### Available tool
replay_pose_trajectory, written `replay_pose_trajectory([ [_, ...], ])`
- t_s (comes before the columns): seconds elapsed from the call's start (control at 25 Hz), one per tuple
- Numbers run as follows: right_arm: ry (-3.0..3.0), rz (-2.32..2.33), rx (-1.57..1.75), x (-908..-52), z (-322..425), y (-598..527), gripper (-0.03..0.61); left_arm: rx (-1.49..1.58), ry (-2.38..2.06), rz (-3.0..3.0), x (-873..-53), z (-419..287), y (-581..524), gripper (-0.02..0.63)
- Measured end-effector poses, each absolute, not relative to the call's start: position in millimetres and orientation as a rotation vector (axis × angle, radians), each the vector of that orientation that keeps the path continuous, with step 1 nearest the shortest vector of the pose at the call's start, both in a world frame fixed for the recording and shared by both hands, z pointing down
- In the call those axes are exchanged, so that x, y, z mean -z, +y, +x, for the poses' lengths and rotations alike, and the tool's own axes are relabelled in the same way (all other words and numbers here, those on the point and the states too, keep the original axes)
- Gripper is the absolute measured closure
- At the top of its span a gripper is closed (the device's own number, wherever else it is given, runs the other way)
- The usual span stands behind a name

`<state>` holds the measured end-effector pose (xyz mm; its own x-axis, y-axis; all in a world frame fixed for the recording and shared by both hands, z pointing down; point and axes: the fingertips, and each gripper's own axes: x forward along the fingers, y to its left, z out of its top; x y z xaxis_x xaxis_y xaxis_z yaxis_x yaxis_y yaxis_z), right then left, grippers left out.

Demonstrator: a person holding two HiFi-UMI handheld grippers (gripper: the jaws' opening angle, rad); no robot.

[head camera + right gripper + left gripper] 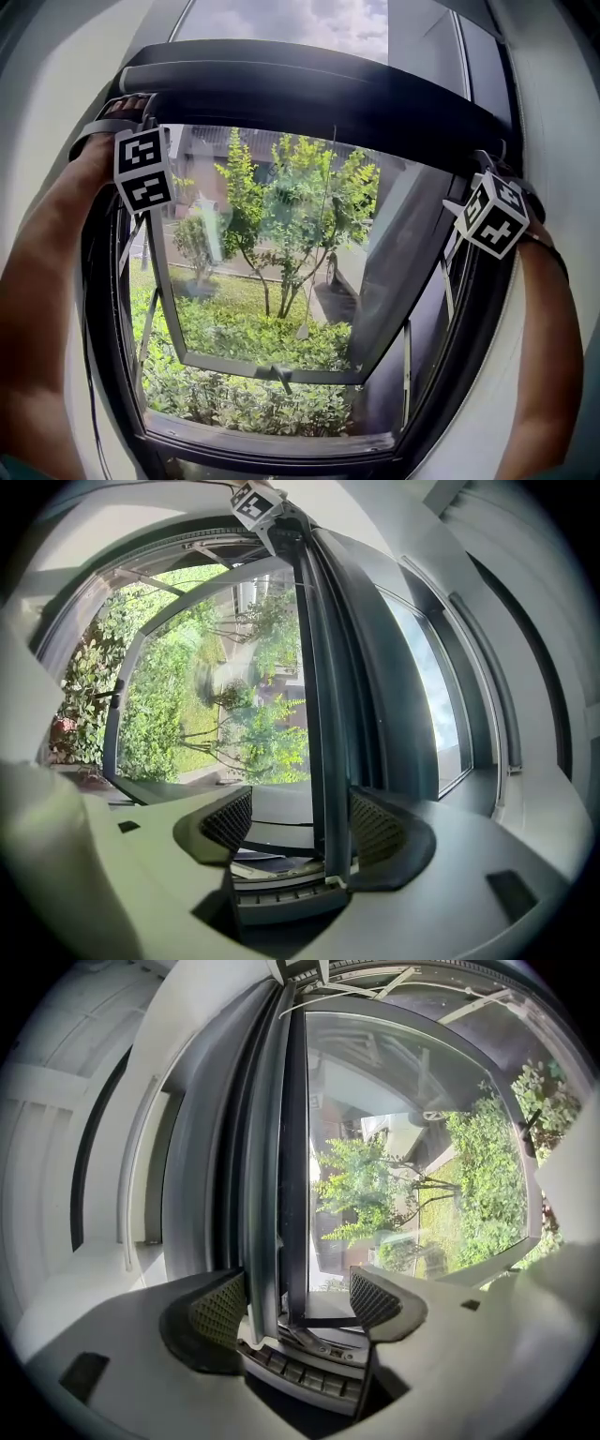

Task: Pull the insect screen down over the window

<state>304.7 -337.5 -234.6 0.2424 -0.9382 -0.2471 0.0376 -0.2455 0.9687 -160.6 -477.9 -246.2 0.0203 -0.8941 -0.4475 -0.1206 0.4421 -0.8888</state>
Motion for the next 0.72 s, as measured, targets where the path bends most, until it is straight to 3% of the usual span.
replay_pose_trajectory([
  [0.72,-0.885,1.433,1.123,206.7,304.9,-330.1,0.272,0.872,1.417,-1.007,217.1,-162.7,-467.0,0.293],
])
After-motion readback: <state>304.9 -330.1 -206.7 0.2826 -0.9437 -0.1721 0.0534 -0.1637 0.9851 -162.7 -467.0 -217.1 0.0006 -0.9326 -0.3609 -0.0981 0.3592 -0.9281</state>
